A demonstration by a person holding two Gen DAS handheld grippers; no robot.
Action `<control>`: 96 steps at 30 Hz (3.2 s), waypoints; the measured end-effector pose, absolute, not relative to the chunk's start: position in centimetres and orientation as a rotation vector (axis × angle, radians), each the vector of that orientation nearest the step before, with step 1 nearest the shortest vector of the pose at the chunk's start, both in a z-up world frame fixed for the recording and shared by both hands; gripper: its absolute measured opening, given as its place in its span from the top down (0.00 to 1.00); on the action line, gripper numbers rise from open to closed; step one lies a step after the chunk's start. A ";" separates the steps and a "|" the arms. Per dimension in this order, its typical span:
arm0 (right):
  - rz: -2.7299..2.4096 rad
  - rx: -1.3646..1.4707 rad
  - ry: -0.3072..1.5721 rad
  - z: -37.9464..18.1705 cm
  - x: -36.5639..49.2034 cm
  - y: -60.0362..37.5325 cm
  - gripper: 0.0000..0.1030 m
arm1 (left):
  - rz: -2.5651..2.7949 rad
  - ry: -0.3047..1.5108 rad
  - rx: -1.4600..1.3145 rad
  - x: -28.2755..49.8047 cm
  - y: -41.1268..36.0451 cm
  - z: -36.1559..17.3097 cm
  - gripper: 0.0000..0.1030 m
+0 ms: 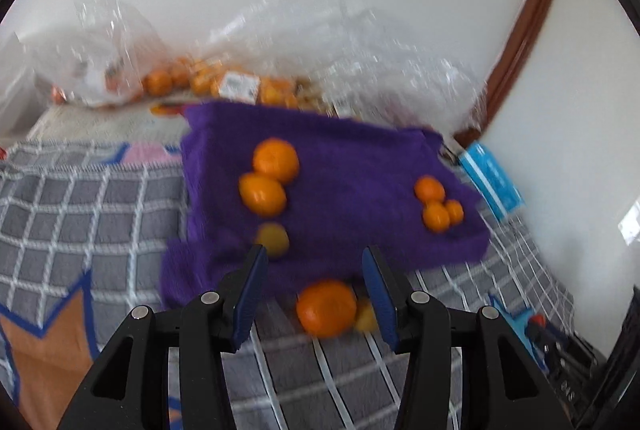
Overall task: Organize fruits
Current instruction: 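Lift the red tomato with the right tool while the left tool grasps a round orange, then carry the red tomato over the towel with the right tool while the left tool carries its orange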
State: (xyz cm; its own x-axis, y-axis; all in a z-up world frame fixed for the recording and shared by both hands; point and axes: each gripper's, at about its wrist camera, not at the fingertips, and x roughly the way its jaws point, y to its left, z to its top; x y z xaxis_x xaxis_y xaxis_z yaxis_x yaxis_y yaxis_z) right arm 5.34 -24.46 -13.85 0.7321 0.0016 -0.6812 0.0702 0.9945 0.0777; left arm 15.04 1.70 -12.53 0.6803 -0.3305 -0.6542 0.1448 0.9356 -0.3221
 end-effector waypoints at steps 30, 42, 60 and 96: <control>0.013 0.162 0.728 -15.0 4.0 -24.8 0.76 | -0.204 0.929 -0.189 11.4 2.3 -16.5 0.49; -0.016 0.137 0.740 -15.1 4.1 -24.6 0.76 | -0.254 0.804 -0.246 10.4 3.2 -16.4 0.63; -0.010 0.138 0.734 -13.8 4.9 -23.1 0.76 | -0.277 0.723 -0.267 9.2 3.2 -15.3 0.63; -0.037 0.141 0.742 -10.3 7.1 -20.9 0.76 | -0.303 0.656 -0.427 8.3 5.9 -14.2 0.63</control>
State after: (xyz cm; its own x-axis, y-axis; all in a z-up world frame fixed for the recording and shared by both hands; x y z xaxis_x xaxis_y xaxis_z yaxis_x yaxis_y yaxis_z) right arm 7.14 -20.89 -10.34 0.7372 0.0159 -0.6755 0.0839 0.9898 0.1149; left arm 8.29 5.93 -14.17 0.7542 -0.4003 -0.5205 0.1364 0.8709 -0.4721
